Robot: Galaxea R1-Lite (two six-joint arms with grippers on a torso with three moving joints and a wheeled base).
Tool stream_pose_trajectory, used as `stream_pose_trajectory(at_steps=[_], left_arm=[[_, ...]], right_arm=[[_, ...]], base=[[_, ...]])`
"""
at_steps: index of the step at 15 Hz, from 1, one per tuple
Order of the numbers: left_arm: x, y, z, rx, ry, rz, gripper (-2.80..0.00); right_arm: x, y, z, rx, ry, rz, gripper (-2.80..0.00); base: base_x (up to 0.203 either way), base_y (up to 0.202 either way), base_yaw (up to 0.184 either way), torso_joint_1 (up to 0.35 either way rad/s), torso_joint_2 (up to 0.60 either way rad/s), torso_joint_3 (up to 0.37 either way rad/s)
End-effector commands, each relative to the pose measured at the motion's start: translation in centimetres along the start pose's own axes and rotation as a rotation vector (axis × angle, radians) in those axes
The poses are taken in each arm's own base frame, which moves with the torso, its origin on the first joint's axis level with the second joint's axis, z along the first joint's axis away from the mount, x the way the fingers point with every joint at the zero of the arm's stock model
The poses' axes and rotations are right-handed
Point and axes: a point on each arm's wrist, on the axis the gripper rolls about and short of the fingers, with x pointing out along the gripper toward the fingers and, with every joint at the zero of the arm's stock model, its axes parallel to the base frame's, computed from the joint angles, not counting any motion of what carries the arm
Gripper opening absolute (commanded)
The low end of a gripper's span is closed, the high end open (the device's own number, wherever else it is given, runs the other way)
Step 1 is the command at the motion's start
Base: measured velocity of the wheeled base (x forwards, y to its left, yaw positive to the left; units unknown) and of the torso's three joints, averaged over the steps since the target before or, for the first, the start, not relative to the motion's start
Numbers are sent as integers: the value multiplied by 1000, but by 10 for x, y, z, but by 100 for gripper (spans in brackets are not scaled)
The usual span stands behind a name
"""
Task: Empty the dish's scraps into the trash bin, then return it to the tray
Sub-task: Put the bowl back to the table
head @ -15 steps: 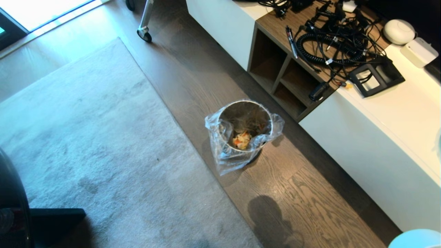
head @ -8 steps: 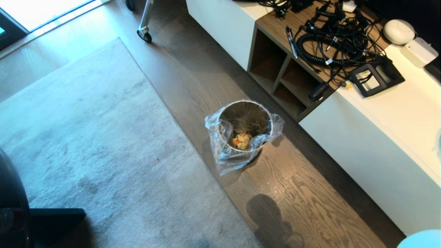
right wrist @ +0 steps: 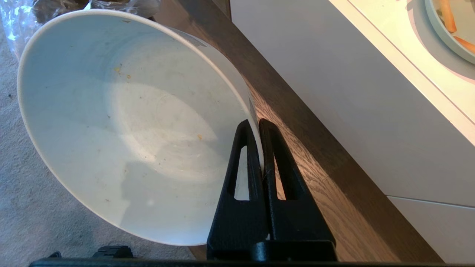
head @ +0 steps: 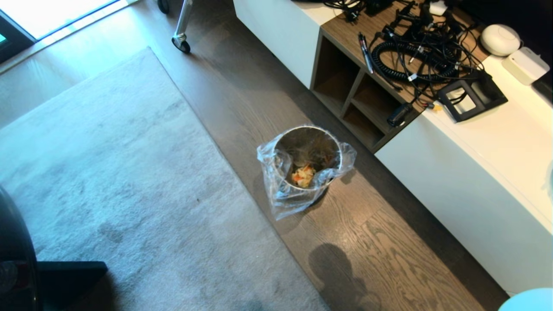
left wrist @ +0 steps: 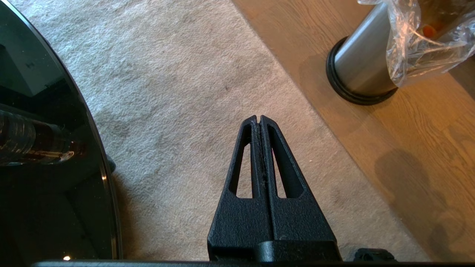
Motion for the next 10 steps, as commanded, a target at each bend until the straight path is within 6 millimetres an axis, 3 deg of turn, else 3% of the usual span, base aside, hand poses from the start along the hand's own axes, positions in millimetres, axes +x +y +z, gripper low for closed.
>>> stream_pose_trajectory(at_steps=[1,10], left_arm=[[0,0,0,0,-1,0,-280],[0,0,0,0,0,0,-280]], right_arm=[[0,0,0,0,0,0,-280],[0,0,0,0,-1,0,-280]], base=[[0,0,0,0,0,0],[0,0,0,0,0,0]])
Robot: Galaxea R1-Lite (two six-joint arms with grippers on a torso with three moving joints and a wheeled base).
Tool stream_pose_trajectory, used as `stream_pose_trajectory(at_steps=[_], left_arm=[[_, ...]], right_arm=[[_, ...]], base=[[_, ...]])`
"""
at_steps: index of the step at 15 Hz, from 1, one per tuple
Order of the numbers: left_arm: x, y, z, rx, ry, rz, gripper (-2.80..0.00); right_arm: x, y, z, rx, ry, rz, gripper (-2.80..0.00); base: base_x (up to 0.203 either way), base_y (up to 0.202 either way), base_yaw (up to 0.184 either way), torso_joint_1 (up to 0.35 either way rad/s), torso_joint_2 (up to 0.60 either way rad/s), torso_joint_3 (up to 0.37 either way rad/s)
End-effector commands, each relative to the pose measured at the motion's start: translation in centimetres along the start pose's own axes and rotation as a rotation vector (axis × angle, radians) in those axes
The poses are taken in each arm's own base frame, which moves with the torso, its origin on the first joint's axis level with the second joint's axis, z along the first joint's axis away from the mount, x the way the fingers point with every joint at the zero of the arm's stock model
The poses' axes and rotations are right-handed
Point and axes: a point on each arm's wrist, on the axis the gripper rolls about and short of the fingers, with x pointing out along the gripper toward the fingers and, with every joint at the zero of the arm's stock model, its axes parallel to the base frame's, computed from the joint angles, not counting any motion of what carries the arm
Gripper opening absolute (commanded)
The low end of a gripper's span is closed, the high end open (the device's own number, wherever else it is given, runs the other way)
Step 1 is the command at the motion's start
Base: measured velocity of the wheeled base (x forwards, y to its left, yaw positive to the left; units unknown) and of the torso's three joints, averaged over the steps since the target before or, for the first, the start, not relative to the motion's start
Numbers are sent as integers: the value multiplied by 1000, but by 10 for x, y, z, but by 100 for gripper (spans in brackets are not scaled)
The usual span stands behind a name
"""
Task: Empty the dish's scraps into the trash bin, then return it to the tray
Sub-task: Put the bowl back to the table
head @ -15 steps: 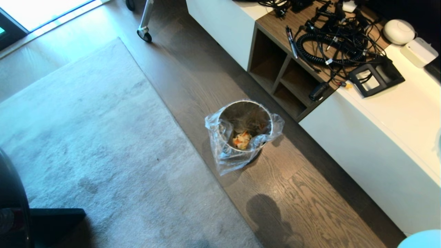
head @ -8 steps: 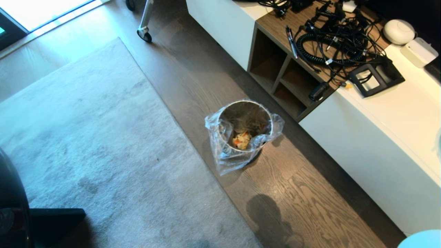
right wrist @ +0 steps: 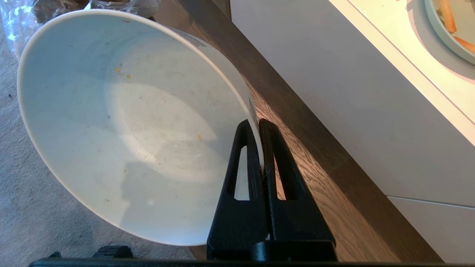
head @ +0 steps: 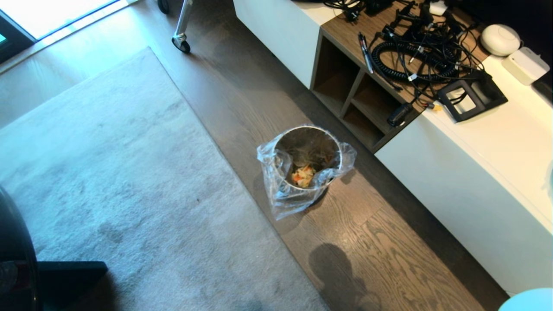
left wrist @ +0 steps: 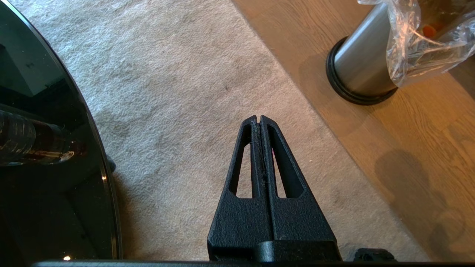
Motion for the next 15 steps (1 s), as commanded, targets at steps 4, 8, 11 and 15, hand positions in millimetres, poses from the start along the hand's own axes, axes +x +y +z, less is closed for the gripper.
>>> stream_pose_trajectory(at_steps=[4,8,11,15], left_arm=[[0,0,0,0,-1,1,-280],[0,0,0,0,-1,1,-280],[0,0,0,0,0,2,-280],[0,0,0,-2,0,1,-280]], right_arm=[[0,0,0,0,-1,0,-280],[0,0,0,0,-1,0,-280],[0,0,0,0,-1,0,-280],[0,0,0,0,-1,0,-280]], base=[[0,0,0,0,0,0],[0,0,0,0,0,0],[0,0,0,0,0,0],[0,0,0,4,2,72]])
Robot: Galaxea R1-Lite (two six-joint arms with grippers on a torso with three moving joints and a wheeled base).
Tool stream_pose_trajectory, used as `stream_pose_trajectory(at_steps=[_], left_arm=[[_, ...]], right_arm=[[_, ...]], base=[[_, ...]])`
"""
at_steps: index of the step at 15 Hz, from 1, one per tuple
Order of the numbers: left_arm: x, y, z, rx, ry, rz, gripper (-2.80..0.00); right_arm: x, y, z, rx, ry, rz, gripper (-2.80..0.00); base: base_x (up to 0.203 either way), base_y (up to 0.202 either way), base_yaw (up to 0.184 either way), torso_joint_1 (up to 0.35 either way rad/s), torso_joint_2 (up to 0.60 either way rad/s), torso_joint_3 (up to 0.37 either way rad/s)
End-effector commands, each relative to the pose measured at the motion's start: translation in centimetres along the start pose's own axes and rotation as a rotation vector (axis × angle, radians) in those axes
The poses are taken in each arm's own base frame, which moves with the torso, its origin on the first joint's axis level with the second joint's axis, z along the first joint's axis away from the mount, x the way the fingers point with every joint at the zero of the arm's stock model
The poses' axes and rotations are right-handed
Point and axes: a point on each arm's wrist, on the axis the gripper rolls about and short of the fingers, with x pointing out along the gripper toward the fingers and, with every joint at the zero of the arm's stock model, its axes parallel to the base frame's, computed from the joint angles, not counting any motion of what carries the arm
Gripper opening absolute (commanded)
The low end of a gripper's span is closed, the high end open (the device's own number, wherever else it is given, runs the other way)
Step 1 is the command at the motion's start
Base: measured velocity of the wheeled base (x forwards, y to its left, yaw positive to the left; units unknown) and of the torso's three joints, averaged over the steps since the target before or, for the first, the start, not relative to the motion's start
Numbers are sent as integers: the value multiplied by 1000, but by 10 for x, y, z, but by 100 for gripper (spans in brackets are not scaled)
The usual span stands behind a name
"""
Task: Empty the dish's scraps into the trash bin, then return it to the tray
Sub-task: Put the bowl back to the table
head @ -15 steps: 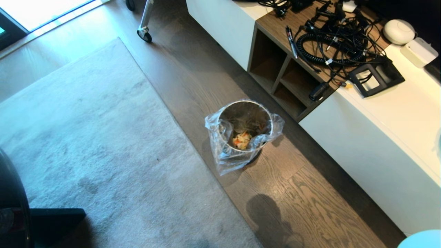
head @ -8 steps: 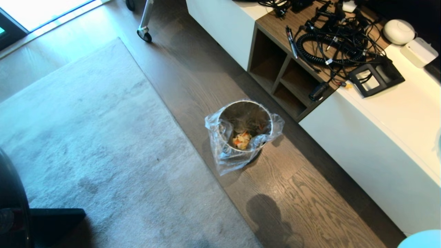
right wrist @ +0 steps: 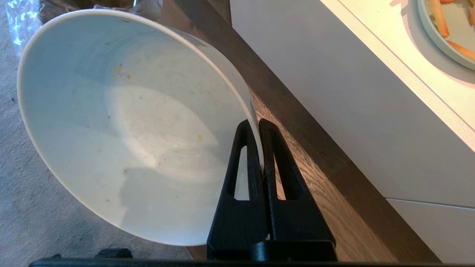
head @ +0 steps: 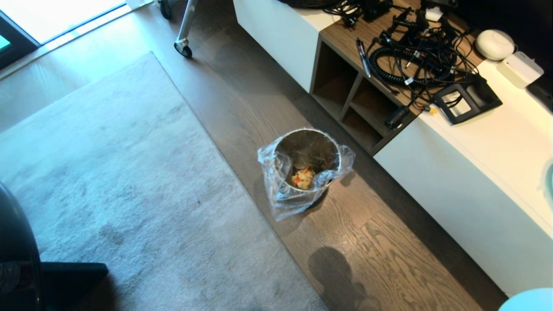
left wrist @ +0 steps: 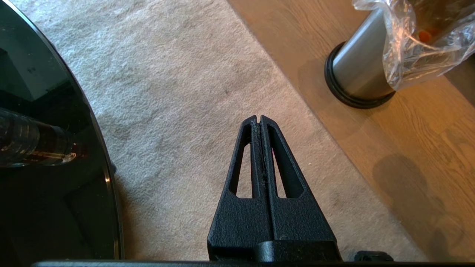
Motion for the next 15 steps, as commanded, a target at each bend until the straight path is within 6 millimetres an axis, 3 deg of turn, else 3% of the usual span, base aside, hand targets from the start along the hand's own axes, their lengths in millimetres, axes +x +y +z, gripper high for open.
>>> stream_pose_trajectory(at_steps=[1,15], left_arm=[[0,0,0,-1,-1,1,-280],[0,0,0,-4,1,2,-280]], right_arm=[[0,0,0,0,-1,0,-280],[0,0,0,0,-1,0,-280]], base=[[0,0,0,-1,-1,164],[0,0,0,2,1,200]])
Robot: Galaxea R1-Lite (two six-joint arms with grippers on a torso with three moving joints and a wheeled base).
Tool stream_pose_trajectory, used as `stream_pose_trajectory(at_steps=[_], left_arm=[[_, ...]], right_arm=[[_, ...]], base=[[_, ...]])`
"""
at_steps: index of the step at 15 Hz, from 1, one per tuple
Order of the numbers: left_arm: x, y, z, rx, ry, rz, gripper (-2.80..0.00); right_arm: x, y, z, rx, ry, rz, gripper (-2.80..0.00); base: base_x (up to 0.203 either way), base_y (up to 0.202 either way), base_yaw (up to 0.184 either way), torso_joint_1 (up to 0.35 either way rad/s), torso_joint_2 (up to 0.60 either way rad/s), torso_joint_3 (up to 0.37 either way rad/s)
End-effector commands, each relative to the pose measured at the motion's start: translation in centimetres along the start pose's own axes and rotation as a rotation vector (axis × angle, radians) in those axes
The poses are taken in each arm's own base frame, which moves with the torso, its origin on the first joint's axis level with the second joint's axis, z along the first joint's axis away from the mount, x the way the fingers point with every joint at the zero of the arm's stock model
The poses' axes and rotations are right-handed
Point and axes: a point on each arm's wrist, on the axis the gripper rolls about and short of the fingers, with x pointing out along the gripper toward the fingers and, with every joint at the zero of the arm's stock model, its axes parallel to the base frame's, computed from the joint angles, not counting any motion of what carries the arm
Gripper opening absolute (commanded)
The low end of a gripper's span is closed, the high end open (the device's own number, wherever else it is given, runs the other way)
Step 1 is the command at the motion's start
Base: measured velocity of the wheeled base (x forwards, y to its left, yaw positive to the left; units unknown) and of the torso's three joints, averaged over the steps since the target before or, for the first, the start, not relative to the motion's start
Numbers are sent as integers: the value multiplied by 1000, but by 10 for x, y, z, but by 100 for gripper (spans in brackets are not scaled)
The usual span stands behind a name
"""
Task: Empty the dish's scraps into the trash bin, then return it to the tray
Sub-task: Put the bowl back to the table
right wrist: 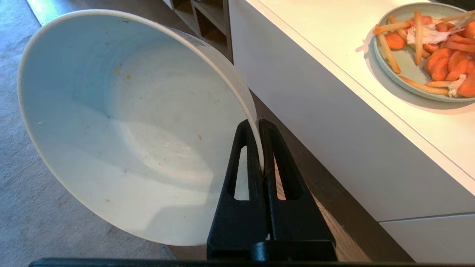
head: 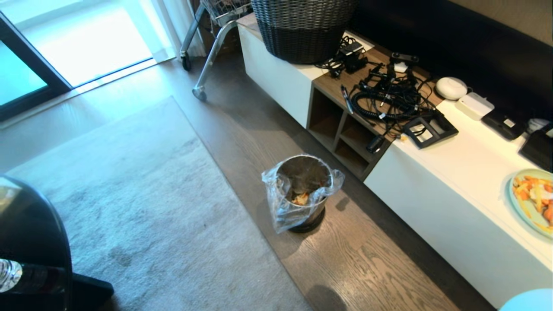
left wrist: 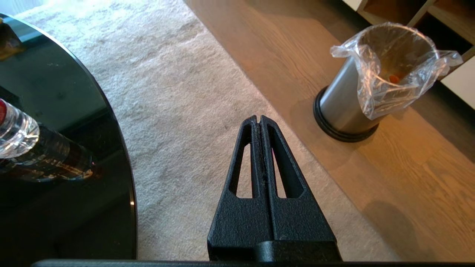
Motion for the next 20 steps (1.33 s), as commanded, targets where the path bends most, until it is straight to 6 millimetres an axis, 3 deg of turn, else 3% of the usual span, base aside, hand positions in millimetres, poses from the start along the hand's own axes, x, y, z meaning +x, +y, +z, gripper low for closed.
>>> stream_pose_trajectory(at_steps=[1,20], left_arm=[[0,0,0,-1,-1,0,-280],[0,0,0,-3,0,0,-280]], right_arm=[[0,0,0,0,-1,0,-280],[0,0,0,0,-1,0,-280]], base=[[0,0,0,-2,2,214],[0,0,0,4,2,204]])
